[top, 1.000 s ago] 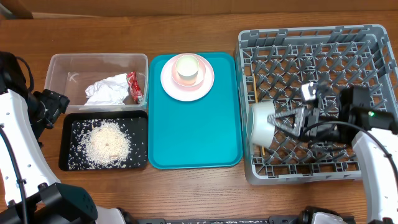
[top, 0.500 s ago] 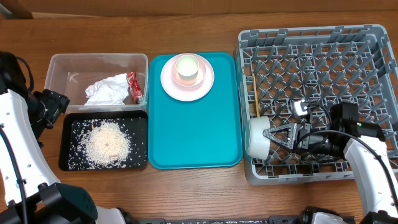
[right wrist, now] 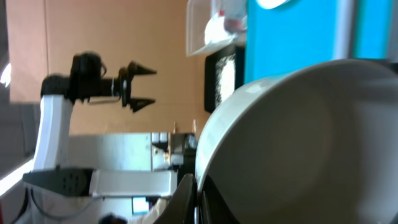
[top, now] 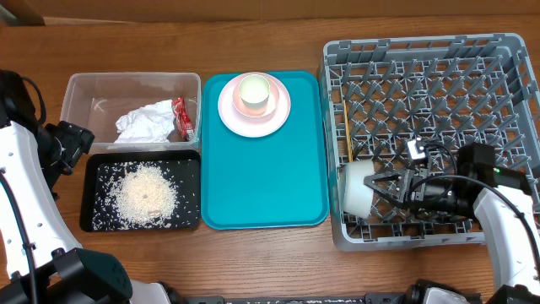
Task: Sort waste into correct bins and load items into the dishwasher
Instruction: 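Lift the white bowl and carry it right into the grey rack, then set the bowl upright in the rack and open the right gripper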
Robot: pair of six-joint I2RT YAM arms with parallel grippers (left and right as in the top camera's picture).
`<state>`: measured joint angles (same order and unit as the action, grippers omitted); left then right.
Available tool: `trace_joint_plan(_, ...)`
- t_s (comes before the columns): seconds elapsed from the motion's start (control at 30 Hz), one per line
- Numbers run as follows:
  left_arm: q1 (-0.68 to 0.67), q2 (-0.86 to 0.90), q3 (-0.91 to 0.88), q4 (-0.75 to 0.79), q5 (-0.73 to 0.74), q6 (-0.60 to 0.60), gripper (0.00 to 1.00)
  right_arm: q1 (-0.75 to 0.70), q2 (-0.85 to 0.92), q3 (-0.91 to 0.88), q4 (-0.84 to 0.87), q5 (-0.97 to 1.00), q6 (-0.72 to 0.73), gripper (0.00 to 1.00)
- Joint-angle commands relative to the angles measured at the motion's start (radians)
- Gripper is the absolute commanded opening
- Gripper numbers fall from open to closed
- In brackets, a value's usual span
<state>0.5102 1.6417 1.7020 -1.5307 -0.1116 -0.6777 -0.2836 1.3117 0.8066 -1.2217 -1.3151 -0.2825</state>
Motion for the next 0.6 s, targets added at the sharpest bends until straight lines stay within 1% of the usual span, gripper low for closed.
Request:
trace_joint_plan(0.0, -0.007, -0.012, 0.023, -0.001, 0.0, -0.01, 1.0, -0.044, -0.008, -0.001, -0.014, 0.108, -0.006, 0.04)
trace_joint_plan(0.1, -0.007, -0.012, 0.023, -0.001, 0.0, -0.01, 1.0, -0.075, -0.008, -0.001, -0.023, 0.137, -0.006, 0.04)
trace_joint_plan(0.17, -0.007, -0.012, 0.023, -0.001, 0.0, -0.01, 1.0, -0.079, -0.008, -0.001, -0.023, 0.168, -0.006, 0.06)
trace_joint_plan(0.2, -0.007, -0.012, 0.023, -0.001, 0.0, -0.01, 1.0, -0.079, -0.008, -0.001, -0.026, 0.18, -0.006, 0.09)
trace_joint_plan(0.3, -0.007, -0.012, 0.023, -0.001, 0.0, -0.01, 1.0, -0.079, -0.008, -0.001, -0.029, 0.219, -0.006, 0.22)
trace_joint_plan(0.43, -0.007, -0.012, 0.023, -0.001, 0.0, -0.01, 1.0, -0.079, -0.008, 0.009, -0.031, 0.267, -0.006, 0.36)
trace_joint_plan(0.57, -0.006, -0.012, 0.023, -0.001, 0.0, -0.01, 1.0, -0.079, -0.008, 0.052, -0.057, 0.299, -0.006, 0.43)
